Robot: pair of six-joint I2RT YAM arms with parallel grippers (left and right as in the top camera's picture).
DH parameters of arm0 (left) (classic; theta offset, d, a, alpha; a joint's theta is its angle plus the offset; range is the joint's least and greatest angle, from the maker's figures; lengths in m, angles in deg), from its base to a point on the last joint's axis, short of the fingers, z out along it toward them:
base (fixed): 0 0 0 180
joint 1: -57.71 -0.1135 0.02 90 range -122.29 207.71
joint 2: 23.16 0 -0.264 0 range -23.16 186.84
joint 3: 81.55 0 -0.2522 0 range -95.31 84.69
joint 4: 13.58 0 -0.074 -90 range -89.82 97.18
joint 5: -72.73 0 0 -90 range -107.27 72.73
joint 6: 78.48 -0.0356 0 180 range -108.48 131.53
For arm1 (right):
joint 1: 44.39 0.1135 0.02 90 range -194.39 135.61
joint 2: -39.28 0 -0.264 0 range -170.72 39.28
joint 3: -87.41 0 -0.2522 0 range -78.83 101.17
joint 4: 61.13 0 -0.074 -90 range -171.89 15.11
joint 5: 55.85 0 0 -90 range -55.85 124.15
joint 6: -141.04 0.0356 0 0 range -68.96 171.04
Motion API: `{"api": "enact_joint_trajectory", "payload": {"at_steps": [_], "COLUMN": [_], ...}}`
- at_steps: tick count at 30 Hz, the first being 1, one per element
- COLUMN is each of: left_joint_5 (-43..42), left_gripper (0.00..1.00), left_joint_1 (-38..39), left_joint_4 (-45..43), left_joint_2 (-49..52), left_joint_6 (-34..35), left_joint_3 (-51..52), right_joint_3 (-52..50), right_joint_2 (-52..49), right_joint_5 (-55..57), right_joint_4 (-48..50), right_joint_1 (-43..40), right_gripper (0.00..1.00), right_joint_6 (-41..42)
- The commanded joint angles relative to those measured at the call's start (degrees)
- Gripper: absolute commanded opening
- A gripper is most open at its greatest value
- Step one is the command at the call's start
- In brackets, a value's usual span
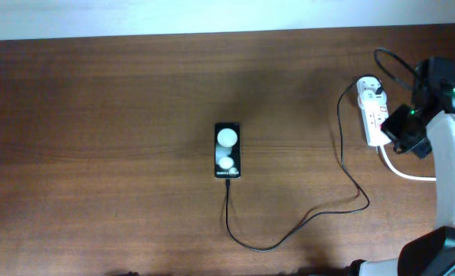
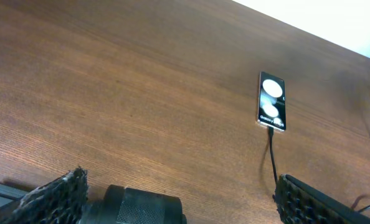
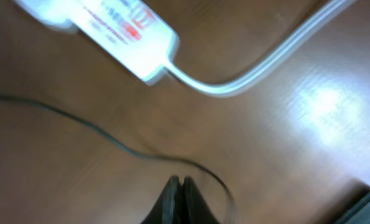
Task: Plug charger to phone and switch on socket
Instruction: 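Move the right gripper up to the white power strip's switch, then press the orange socket switch down with the right gripper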
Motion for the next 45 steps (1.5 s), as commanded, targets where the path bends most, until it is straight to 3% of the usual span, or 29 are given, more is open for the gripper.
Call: {"api": "enact_joint_trajectory", "payload": {"at_steps": [1,3,7,12,15,23,29,45], "left_joint_5": [0.8,0.8,0.8,0.8,0.8,0.8,0.8,0.8], "left_gripper": [0.99,0.99,0.99,0.99,0.99,0.99,0.99,0.99], "left_joint_1": [0.0,0.0,0.0,0.0,0.0,0.0,0.0,0.0], "left_joint_4": [-0.1,-0.1,-0.1,-0.1,-0.1,-0.1,-0.1,-0.1], "left_joint_2": [-0.8,-0.8,-0.8,-0.8,-0.8,-0.8,-0.8,-0.8], "left_joint_6": [-0.9,-0.9,-0.9,-0.9,-0.9,-0.9,-0.9,-0.9], "left_joint_3": [0.0,0.0,0.0,0.0,0.0,0.0,0.0,0.0], "right_joint_3": [0.4,1.4,4.5,14.3,20.6,21.0,21.0,20.9], "right_joint_2": [-0.9,-1.2,-2.2,-11.5,-21.4,-36.4,-37.9,-40.8], "right_joint_5": [-8.9,-13.1,-8.7,-6.8,-6.6,-7.1,-13.6,-17.6], "right_joint_4": [2.1,2.5,9.4,9.4,7.1,13.2,19.3,19.5], "right_joint_1": [-3.8,-5.9,-7.1,-7.1,-7.1,-7.0,-6.9,-4.8], "right_gripper": [0.04,0.04,0.04,0.04,0.04,0.04,0.04,0.04], "right_joint_6": [1.5,5.9,7.6,7.8,5.6,-2.9,-9.3,-10.6]}}
